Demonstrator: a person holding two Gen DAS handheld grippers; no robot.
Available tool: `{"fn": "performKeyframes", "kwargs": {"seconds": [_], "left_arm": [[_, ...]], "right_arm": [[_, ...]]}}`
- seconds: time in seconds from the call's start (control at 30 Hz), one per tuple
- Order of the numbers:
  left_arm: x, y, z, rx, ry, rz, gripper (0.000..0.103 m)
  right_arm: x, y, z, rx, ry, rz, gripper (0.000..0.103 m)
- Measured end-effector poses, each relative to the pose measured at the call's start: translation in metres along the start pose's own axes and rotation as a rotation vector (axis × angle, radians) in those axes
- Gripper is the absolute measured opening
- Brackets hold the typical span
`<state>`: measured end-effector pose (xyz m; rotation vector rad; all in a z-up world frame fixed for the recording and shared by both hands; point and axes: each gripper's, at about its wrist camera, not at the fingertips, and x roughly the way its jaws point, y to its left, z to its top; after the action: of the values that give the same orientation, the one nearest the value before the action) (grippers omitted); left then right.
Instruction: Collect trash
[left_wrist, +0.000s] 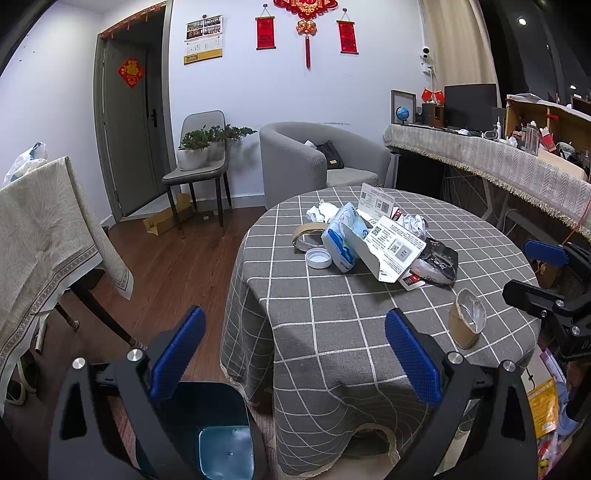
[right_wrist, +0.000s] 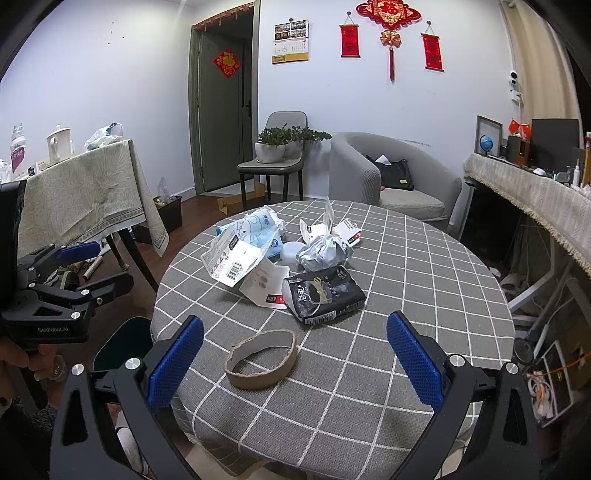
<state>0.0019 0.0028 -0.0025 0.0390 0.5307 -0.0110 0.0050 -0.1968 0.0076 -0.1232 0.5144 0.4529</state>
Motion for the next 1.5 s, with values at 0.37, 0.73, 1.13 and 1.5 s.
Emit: {"fn": "performKeyframes", "kwargs": {"seconds": [0.37, 0.73, 1.13, 1.5], "left_arm": [[-0.0006, -0.0062, -0.0005, -0.002, -0.001, -0.002, 0.099], [-0.0016, -0.0061, -0.0012, -0.002, 0.003, -0.004, 0.099], [-0.0013, -0.006, -0.0011, -0.002, 0.004, -0.004, 0.099], [-0.0007, -0.007, -0.0013, 0.001, 0.006, -0.011, 0.099]], "right_arm": [[0.0038, 0.0047, -0.0025, -0.003, 0.002, 0.003, 0.1], [0.0047, 0.0032, -0.0038, -0.001, 0.002, 0.007, 0.1], [0.005, 0.0037, -0.0038, -0.002, 0.003, 0.008, 0.1], [0.0046, 0.0025, -0.0032, 0.0, 0.005, 0.008, 0.1]]}}
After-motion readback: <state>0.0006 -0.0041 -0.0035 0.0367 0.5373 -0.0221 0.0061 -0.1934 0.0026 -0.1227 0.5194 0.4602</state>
